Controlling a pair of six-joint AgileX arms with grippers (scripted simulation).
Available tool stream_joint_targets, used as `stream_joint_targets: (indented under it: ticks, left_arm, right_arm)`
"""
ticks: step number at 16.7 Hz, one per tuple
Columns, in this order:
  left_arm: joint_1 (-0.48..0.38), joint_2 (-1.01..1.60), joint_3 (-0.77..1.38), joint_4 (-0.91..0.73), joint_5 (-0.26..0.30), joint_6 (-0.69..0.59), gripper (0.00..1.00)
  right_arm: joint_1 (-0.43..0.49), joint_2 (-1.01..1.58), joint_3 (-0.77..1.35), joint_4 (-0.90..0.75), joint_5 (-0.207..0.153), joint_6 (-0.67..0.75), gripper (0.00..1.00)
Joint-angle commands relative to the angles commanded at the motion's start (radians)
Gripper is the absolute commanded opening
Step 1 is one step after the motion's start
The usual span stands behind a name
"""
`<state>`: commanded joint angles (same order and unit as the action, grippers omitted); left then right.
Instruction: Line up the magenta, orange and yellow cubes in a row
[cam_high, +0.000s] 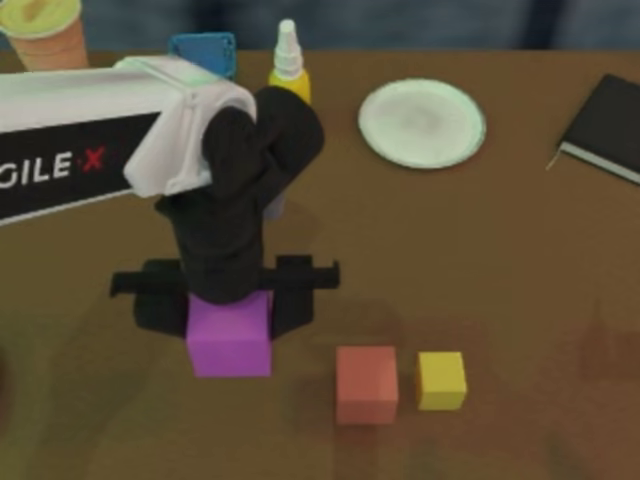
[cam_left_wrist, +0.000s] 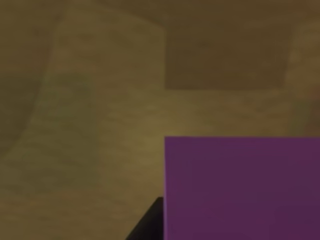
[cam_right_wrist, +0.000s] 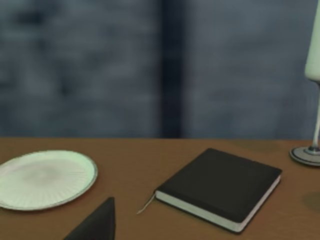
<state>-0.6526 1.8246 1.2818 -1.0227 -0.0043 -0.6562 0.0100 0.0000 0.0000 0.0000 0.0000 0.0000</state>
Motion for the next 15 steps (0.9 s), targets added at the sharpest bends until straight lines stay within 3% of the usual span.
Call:
stream_joint_targets:
  ticks: [5,11,15]
  left_arm:
    - [0.003,0.010,-0.010,0.015,0.000,0.004,0.00]
    - [0.000,0.085,-0.138,0.229,0.000,0.001,0.00]
    - [-0.002,0.104,-0.166,0.270,0.001,-0.001,0.00]
  right_arm:
    - [0.000,0.000,0.000,0.000,0.000,0.000,1.00]
    - [0.000,0.000,0.000,0.000,0.000,0.000,1.00]
    - [0.000,0.000,0.000,0.000,0.000,0.000,1.00]
